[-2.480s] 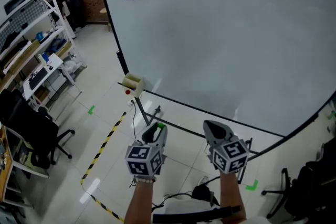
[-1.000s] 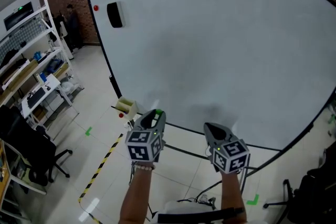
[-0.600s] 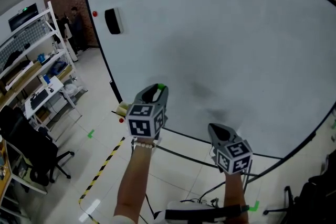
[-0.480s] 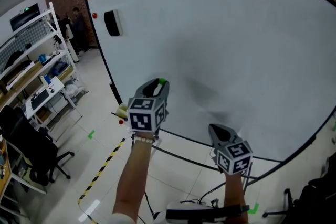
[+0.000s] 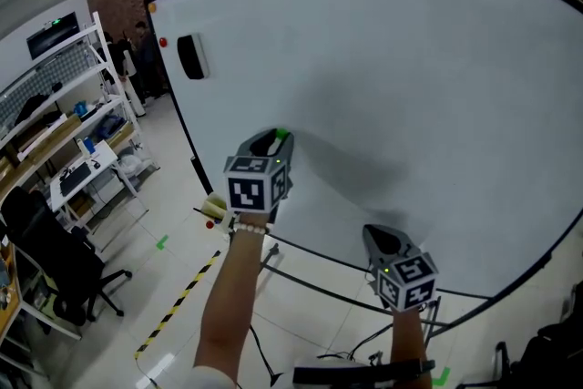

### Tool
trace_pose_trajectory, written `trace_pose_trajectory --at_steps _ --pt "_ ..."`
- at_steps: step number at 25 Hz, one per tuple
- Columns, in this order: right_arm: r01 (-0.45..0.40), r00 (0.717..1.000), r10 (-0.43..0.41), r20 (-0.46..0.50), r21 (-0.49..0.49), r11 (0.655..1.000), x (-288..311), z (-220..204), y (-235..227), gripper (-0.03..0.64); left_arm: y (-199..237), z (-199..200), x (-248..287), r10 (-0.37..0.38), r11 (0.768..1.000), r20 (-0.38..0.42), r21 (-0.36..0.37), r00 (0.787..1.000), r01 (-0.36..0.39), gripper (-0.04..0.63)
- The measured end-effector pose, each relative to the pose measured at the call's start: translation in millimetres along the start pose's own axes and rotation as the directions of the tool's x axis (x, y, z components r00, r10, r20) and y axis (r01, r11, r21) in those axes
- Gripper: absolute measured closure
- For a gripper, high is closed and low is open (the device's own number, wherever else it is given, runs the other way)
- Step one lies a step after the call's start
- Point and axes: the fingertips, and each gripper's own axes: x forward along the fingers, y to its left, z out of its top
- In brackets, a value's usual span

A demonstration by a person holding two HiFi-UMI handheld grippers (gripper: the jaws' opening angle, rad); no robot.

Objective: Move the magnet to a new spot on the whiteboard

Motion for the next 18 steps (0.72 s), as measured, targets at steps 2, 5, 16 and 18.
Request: trace_pose_trajectory --at_steps 2,5,16,18 --pt "-0.009 1.000 0.009 0.002 -0.001 1.000 0.9 0.1 -0.9 0.606 2.6 -0.1 4.6 0.005 1.000 -0.009 -0.002 1.000 -0.005 0.476" --pt "-0.020 1.000 0.020 0.002 -0.002 1.000 4.8 -0.5 -1.7 0.606 6.3 2.4 10.5 0.007 1.000 -0.015 0.004 1.000 -0.007 0.475" --pt "-0.027 1.000 0.027 0.005 0.006 1.000 7.1 -4.6 -5.4 0.606 6.6 6.1 22.6 0.010 1.000 -0.024 0.019 1.000 -0.009 0.474" --pt "-0.024 1.000 0.024 0.007 0.008 1.000 5.9 -5.3 -7.9 0.606 4.2 6.3 24.2 0.006 1.000 -0.026 0.021 1.000 -0.005 0.474"
